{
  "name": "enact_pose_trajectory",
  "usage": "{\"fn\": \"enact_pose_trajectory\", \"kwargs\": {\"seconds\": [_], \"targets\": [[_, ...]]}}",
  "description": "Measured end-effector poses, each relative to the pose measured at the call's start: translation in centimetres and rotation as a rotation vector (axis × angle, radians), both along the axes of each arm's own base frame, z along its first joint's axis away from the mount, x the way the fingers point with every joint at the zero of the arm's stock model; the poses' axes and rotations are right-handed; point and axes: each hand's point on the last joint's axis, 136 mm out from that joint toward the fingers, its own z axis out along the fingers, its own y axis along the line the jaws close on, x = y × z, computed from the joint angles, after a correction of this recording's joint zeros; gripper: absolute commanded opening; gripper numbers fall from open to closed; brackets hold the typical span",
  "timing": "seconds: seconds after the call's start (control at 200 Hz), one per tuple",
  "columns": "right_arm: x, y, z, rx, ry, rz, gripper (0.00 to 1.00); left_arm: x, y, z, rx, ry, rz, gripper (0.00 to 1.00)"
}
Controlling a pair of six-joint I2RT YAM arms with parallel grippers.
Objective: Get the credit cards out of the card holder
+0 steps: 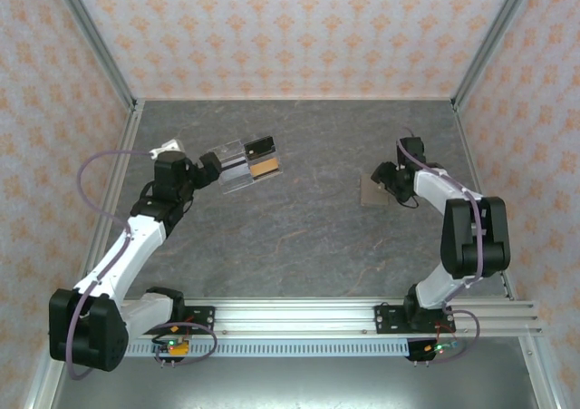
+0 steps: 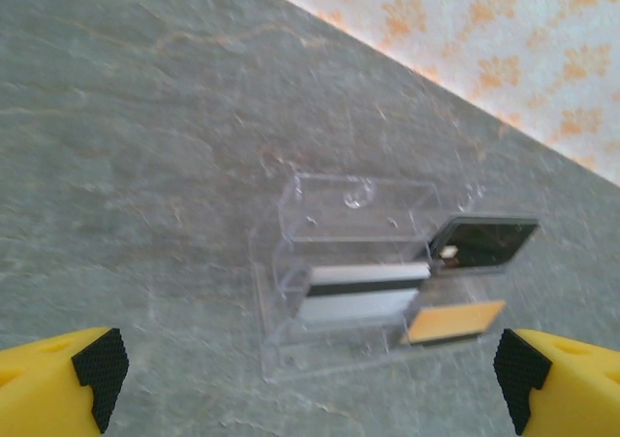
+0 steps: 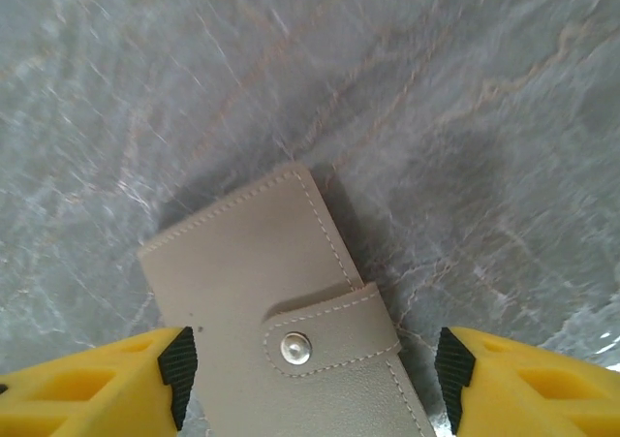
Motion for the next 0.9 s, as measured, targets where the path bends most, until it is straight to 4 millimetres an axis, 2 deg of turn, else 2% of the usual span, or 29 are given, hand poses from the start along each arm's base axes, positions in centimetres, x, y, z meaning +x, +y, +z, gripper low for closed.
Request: {"fn": "enact_pose_trajectory", "kwargs": {"seconds": [0.09, 0.22, 0.5, 0.671, 0.821, 0.901], "targets": [[-0.2, 0.7, -1.1, 0.001, 0.045, 0.017, 0.59, -0.1, -1.6, -0.4, -0.018, 0.012, -0.045, 1.00], [0.5, 1.9, -1.7, -0.010, 0.072, 0.055, 0.53, -0.1, -3.4, -1.3, -0.041, 0.043, -0.087, 1.00], [0.5, 6.0, -2.4, -0.043, 0.091, 0.167, 0.50, 0.2, -7.6, -3.4, -0.081, 0.118, -0.187, 0.99], [-1.1, 11.2, -2.4, -0.050, 0.088, 0.289, 0.48, 0.0, -11.6, -4.9, -0.097, 0.176, -0.270, 0.97], [-3.9, 17.4, -2.4, 0.005, 0.096, 0.408, 0.48, -0.3, -15.7, -6.8, -0.126, 0.233, -0.344, 0.94], [-5.1, 19.5, -2.4, 0.055, 0.112, 0.442, 0.49, -0.8, -17.7, -8.1, -0.156, 0.270, -0.378, 0.93]]}}
